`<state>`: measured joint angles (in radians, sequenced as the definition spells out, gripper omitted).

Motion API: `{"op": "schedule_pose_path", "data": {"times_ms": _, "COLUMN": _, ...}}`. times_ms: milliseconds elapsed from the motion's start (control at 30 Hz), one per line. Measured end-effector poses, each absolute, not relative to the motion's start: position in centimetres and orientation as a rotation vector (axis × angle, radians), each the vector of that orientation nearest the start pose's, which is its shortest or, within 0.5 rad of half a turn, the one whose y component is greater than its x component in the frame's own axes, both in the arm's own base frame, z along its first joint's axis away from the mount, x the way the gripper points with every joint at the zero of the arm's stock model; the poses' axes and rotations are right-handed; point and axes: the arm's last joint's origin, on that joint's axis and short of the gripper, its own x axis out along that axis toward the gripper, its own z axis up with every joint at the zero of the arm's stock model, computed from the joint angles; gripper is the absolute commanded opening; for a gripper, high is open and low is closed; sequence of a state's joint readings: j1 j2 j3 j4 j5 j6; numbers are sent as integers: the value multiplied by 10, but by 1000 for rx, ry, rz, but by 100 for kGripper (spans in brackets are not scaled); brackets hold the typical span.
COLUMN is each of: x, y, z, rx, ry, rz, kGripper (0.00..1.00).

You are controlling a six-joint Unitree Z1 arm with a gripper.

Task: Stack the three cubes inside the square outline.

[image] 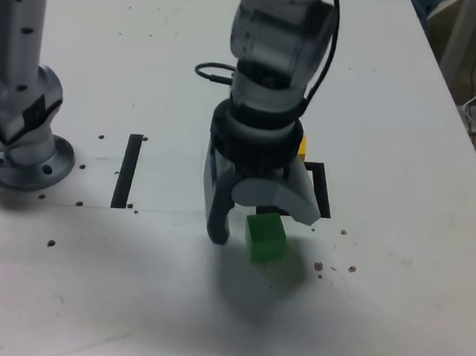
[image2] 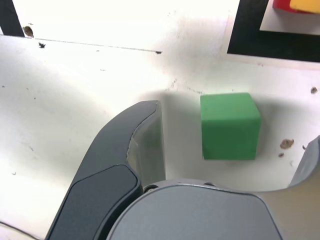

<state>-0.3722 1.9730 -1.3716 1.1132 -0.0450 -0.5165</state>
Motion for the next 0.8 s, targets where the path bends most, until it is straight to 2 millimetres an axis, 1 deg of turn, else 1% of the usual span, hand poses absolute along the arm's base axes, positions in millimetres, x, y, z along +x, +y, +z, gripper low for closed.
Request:
{"op": "schedule_pose_path", "data": {"times_ms": 233, "x": 318, "y": -126, "z": 215, "rx": -97, "ry": 1712, "rz": 140, "kGripper": 81}}
{"op": "schedule_pose_path", "data": {"times_ms": 333, "x": 319, "y": -127, "z": 214, "rx": -102, "ry": 1711, "rz": 138, "kGripper": 74}}
{"op": "schedule_pose_path", "data": {"times_ms": 533, "x": 320, "y": -126, "z": 213, "rx": -105, "ry": 1714, "rz": 139, "kGripper": 55}}
{"op": "schedule_pose_path", "data": {"times_ms": 600, "x": 320, "y": -126, "z": 213, "rx": -104, "ry": 1715, "rz": 139, "kGripper": 46}}
{"op": "schedule_pose_path", "data": {"times_ms": 733, "x": 320, "y": -126, "z": 213, "rx": -104, "ry": 1715, "rz": 139, "kGripper": 25}}
{"op": "schedule_pose_path", "data": {"times_ms": 800, "x": 320, "y": -126, "z": 213, "rx": -104, "ry": 1715, "rz": 139, "kGripper": 20}}
